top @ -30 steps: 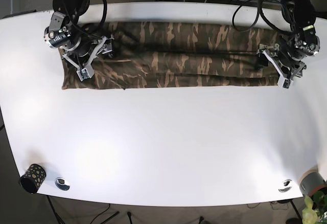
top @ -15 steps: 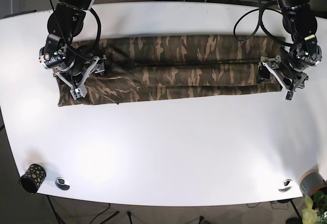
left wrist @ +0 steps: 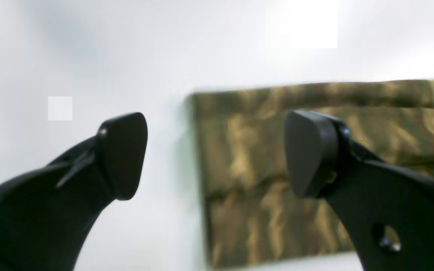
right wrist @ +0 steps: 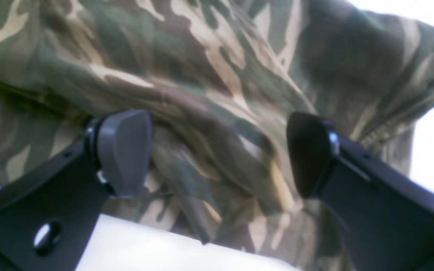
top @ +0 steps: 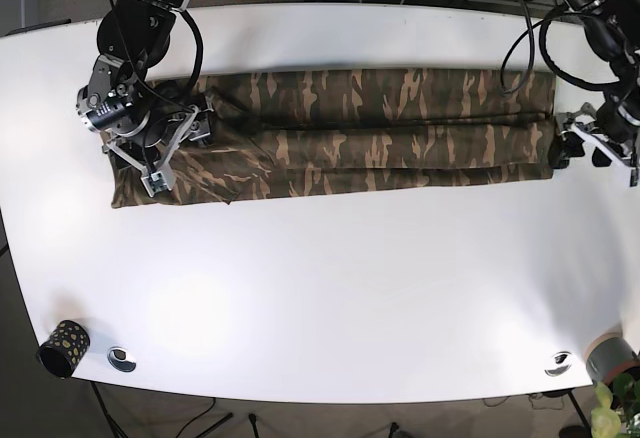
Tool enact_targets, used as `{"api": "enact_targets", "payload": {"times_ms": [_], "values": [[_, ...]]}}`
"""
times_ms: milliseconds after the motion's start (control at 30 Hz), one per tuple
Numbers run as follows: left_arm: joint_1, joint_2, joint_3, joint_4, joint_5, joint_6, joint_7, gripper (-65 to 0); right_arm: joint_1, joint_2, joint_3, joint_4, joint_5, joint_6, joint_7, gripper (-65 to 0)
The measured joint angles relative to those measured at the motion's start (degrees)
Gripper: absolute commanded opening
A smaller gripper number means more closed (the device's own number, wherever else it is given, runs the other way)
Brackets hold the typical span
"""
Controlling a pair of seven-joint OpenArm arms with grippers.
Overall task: Fold the T-shirt properly
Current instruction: 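Grasp the strip's end with the left gripper and fold it toward the right gripper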
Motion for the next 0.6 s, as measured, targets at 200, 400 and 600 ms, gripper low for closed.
{"api": "enact_targets", "payload": {"times_ms": [200,400,600], "values": [[1.4,1.0,-4.7,-2.9,-2.7,0.4,2.9,-2.2,-0.7,0.0,0.1,-0.8,-0.2,0.0,0.2,-11.9],[3.4,0.9,-3.8,-7.6,-3.5,0.0,3.0,-2.4,-0.7,0.0,0.2,-2.2,-0.4,0.0,0.4,-11.9],[3.2,1.0,-1.9,-12.6,-5.8,-3.7,2.7,-2.5,-0.7,0.0,0.3,-2.2,-0.3,-0.02,0.4,-11.9]]}}
